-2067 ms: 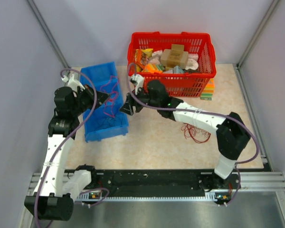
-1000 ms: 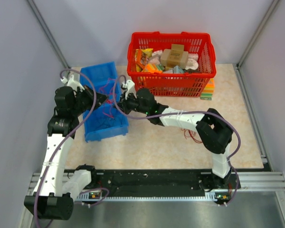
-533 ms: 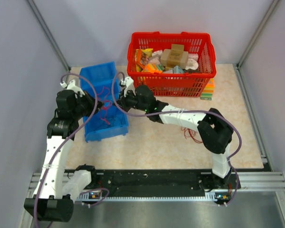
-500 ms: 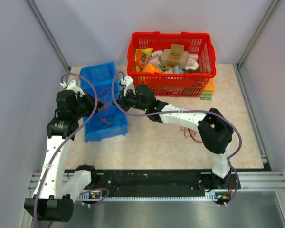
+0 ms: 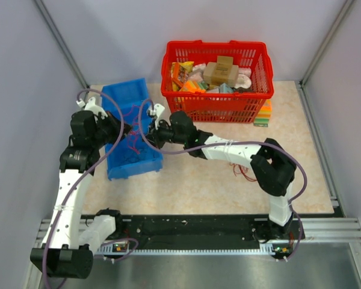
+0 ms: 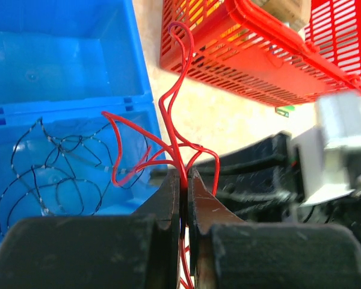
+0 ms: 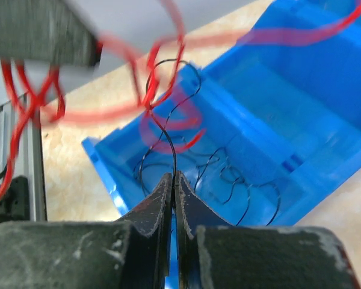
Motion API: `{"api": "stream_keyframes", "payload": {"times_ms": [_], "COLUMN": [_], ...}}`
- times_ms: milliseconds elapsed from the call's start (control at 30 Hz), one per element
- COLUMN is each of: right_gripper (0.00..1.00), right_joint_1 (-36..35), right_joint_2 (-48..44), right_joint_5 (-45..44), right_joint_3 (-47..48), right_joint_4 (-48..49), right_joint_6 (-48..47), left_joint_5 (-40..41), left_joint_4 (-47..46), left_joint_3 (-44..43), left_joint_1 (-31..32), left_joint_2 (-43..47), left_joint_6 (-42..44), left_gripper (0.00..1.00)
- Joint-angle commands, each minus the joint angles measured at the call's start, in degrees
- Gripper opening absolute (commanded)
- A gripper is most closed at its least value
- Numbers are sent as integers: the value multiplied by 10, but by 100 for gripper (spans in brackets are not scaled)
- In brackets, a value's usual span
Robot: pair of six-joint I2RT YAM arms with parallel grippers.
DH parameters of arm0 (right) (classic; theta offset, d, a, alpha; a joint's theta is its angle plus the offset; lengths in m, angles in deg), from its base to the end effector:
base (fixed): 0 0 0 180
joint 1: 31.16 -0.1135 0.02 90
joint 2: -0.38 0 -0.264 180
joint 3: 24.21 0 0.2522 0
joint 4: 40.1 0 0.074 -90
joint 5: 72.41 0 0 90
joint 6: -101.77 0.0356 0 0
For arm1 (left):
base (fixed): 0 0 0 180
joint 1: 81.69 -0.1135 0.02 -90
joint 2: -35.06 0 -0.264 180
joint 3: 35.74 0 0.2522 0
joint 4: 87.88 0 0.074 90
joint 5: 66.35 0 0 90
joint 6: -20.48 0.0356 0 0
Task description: Untangle the cables
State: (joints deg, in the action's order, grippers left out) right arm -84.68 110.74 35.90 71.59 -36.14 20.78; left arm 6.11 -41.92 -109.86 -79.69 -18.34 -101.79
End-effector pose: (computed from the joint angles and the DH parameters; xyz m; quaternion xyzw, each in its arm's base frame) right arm 0.2656 0.3781 0.2778 -0.3817 0.6645 0.4319 0.4755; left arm 0.1956 -0.0176 0.3686 -0.1391 0.8270 -0.2790 0.4678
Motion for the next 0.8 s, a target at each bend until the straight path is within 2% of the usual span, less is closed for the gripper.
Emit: {"api": "stream_keyframes", "payload": {"times_ms": [0, 200, 333, 400, 467, 500, 600, 700, 767], "right_gripper": [0, 0, 1, 10, 25, 34, 50, 56, 56], "right_joint_1": [-23, -25, -25, -25, -22, -19, -13, -12, -10], "right_joint_2": [-47, -55, -36, -23, -21, -26, -65, -108, -148], "right_joint_5": [4, -18, -36, -56, -83, -89, -100, -104, -117], "right_joint_3": [-45, -68, -38, -20, -14, -18, -61, -85, -99], "right_joint_4": [42, 44, 7, -13, -29, -30, -8, -22, -48], "right_joint_6": [12, 17, 12, 18, 37, 51, 74, 84, 87], "left_joint_5": [20, 68, 106, 128, 145, 146, 139, 138, 134], "left_joint_4": [-76, -122, -167, -201, -201, -193, -199, -250, -232], "left_joint_3": [-26, -23, -34, -38, -57, -66, -67, -42, -43], "left_joint_1": [1, 1, 1, 0, -3, -6, -14, -16, -40], "left_joint_2": [-20, -62, -78, -92, -120, -135, -175, -200, -230], "left_joint_6": [-13, -9, -24, -24, -30, -33, -49, -68, -95], "left_gripper": [0, 0, 0, 0, 0, 0, 0, 0, 0]}}
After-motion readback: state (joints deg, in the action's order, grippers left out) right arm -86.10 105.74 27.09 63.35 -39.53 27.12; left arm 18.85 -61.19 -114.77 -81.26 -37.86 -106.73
